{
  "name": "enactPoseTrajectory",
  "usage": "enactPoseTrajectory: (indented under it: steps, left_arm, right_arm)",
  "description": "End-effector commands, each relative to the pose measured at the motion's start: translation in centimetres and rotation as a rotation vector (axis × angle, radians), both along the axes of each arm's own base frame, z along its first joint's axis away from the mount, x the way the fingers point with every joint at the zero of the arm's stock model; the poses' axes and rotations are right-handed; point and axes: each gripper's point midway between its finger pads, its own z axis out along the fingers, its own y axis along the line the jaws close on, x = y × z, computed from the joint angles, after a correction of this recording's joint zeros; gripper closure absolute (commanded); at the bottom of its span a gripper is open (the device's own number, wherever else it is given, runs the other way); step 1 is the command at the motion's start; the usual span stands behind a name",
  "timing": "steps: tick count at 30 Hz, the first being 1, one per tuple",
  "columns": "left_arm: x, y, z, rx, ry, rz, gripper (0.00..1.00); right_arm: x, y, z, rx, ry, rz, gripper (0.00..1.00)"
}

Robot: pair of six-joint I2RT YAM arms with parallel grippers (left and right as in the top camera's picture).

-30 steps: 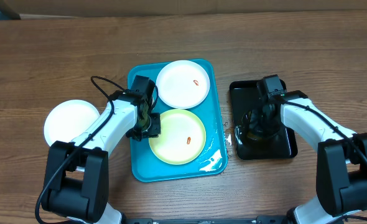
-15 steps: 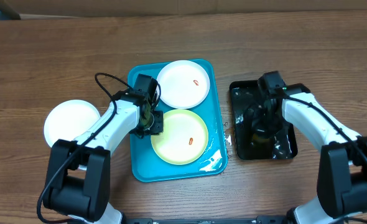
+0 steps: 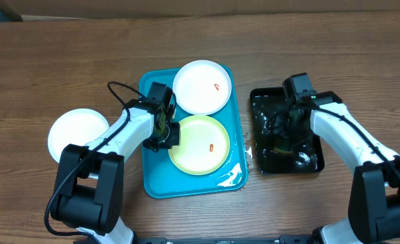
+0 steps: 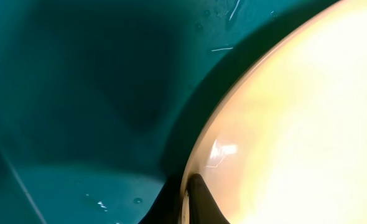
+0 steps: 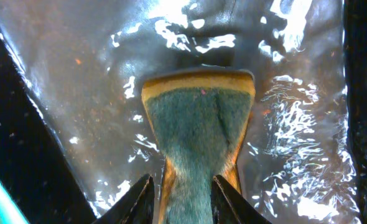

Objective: Clean dirty plates on tray and stack at the side
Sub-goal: 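Grasp the sponge in the black tray with the right gripper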

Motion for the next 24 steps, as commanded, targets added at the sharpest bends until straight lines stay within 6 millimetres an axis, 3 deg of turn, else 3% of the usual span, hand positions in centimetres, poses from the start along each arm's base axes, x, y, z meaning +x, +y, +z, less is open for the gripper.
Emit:
enactPoseTrajectory:
  steps: [1, 6, 10, 14, 18, 20, 24]
  left_arm:
    - [-2.7, 0.1, -2.9, 0.008, 0.130, 0.035, 0.96]
    - [-3.0, -0.4, -2.1, -0.021, 0.138, 0.048, 0.96]
    - [-2.9, -0.1, -0.9, -0.018, 0.118, 0.092, 0.96]
    - [-2.6, 0.4, 0.1, -0.002, 0.092, 0.133, 0.96]
    - [-2.6, 0.8, 0.0, 0.019, 0.088, 0.138, 0.96]
    - [-2.5, 0.7, 0.0, 0.018, 0.086, 0.137, 0.96]
    - [-2.5, 0.7, 0.0, 0.016, 0.084, 0.141, 0.96]
  right_arm:
    - [-1.0, -0.2, -1.9, -0.005, 0.036, -0.025, 0.68]
    - [-1.5, -0.4, -3.4, -0.003, 0.032, -0.032, 0.73]
    - [-1.5, -0.4, -3.7, -0.001, 0.023, -0.032, 0.96]
    - [-1.3, 0.1, -3.1, 0.023, 0.027, -0.006, 0.96]
    - [-0.9, 0.4, -0.2, 0.027, 0.037, 0.007, 0.96]
    - [-0.3, 0.8, 2.2, 0.042, 0.018, 0.027, 0.96]
    - [0.0, 2.8, 6.3, 0.131, -0.024, 0.099, 0.96]
